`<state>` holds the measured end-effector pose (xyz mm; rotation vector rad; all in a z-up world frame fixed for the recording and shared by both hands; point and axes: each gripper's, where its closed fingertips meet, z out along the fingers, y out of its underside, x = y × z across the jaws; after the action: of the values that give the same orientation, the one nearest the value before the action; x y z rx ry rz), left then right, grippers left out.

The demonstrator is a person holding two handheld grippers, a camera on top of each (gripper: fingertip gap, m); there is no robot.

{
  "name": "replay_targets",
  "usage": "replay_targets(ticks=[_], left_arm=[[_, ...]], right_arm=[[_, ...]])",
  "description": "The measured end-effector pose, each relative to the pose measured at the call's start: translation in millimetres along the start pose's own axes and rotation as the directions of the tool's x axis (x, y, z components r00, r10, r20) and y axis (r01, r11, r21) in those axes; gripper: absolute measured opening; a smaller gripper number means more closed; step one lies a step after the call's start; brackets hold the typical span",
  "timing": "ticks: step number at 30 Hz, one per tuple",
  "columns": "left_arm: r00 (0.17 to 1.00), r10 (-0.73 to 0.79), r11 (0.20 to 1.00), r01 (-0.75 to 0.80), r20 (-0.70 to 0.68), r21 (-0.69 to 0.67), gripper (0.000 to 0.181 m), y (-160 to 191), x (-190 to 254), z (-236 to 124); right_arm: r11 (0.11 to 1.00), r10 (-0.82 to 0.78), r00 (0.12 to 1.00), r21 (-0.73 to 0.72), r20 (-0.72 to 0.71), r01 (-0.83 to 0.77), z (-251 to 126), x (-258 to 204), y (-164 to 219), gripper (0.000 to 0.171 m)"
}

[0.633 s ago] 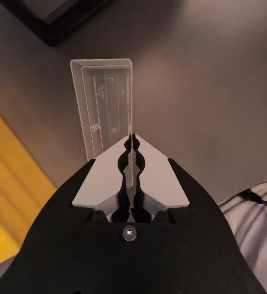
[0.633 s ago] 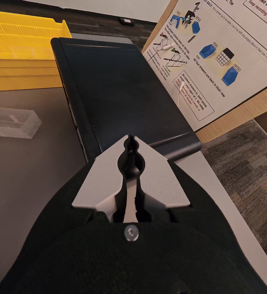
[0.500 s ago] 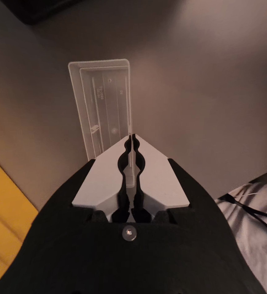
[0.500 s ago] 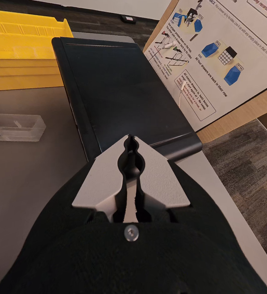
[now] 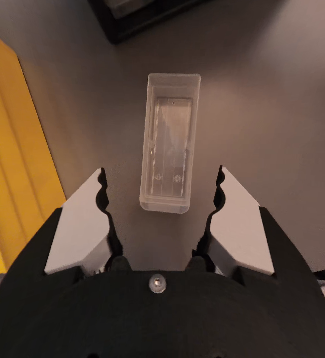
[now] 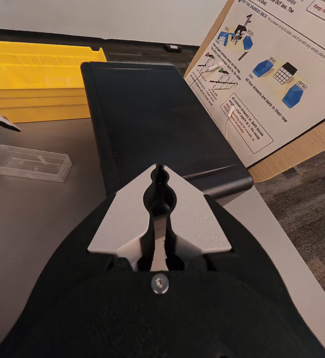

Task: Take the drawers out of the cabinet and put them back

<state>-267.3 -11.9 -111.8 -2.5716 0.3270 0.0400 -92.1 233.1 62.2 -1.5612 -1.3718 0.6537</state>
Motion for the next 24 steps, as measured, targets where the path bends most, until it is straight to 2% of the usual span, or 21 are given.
replay_targets(ticks=[1,3,7,13,20,24], left_arm=[[1.0,-0.015,1.0,0.015,-0.014,-0.016,0.111,6,0,5],[0.998,-0.038,0.998,0.035,-0.054,-0.055,0.108,15,4,14],[0.998,0.001,0.993,-0.009,-0.068,-0.119,0.064,25,10,22],[0.999,0.035,0.983,-0.041,-0.039,-0.177,0.062,16,18,21],[0.998,-0.069,0.992,0.067,-0.014,-0.105,0.061,-39,15,0],[0.997,-0.065,0.984,0.058,-0.033,-0.169,0.062,-31,24,10]], right_arm=[[1.0,-0.007,1.0,-0.005,-0.008,0.007,0,0,0,0.0],[1.0,-0.011,1.0,-0.007,-0.014,0.011,0,0,0,0.0],[1.0,0.01,1.0,0.008,0.002,-0.01,-1,0,0,0.0],[1.0,-0.005,1.0,-0.001,-0.011,0.005,-1,0,0,0.0],[1.0,-0.014,1.0,-0.009,-0.02,0.014,-1,0,0,0.0],[1.0,-0.008,1.0,-0.012,-0.017,0.008,-1,0,0,0.0]])
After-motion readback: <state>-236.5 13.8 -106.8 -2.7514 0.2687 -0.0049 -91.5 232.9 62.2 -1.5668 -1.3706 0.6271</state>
